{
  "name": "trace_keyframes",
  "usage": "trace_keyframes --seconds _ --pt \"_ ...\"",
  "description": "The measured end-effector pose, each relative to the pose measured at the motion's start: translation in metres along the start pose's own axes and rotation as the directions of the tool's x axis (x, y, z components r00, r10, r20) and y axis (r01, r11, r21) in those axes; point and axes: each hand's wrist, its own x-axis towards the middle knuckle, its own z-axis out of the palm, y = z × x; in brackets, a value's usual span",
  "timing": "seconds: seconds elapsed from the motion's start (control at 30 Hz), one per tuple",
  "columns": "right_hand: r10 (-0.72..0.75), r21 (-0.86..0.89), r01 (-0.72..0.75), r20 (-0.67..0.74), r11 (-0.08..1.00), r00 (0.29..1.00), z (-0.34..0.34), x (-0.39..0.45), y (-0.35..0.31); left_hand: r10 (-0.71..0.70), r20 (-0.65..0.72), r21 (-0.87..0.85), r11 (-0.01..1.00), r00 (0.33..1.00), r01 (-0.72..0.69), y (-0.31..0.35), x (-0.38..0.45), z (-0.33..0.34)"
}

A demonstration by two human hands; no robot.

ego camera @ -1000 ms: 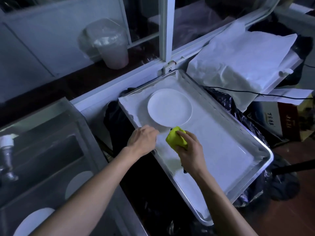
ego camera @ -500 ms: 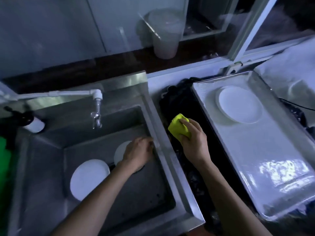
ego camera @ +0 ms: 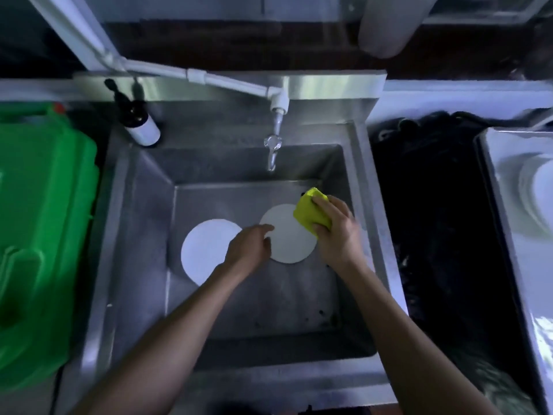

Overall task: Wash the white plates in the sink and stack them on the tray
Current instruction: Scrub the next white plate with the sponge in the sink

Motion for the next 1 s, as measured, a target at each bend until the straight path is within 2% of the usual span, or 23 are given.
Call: trace_keyframes --seconds 0.13,0.4,0.5,0.63,0.8,1.0 --pt "0.038 -0.021 -0.036 0.1 0.999 0.994 0.032 0.023 0.023 -0.064 0.039 -0.018 0.998 0.997 0.065 -0.012 0.03 0.011" --pt "0.061 -0.032 -0.056 0.213 0.998 0.975 0.079 0.069 0.08 -0.246 0.079 -0.309 0.915 0.966 0.259 -0.039 0.103 0.058" --pt "0.05 -0.071 -0.034 0.236 0.997 0.97 0.093 0.082 0.098 -0.32 0.101 -0.367 0.868 0.942 0.334 -0.053 0.128 0.074" --pt "0.016 -0.122 0.017 0.264 0.992 0.964 0.113 0.096 0.12 -0.344 0.088 -0.335 0.874 0.935 0.353 -0.074 0.159 0.093" --pt "0.049 -0.085 -0.03 0.229 0.996 0.972 0.129 0.099 0.134 -0.363 0.121 -0.329 0.863 0.924 0.383 -0.088 0.177 0.111" --pt "0.117 -0.038 -0.111 0.213 0.993 0.97 0.137 0.091 0.142 -0.306 0.059 -0.263 0.913 0.95 0.311 -0.095 0.187 0.116"
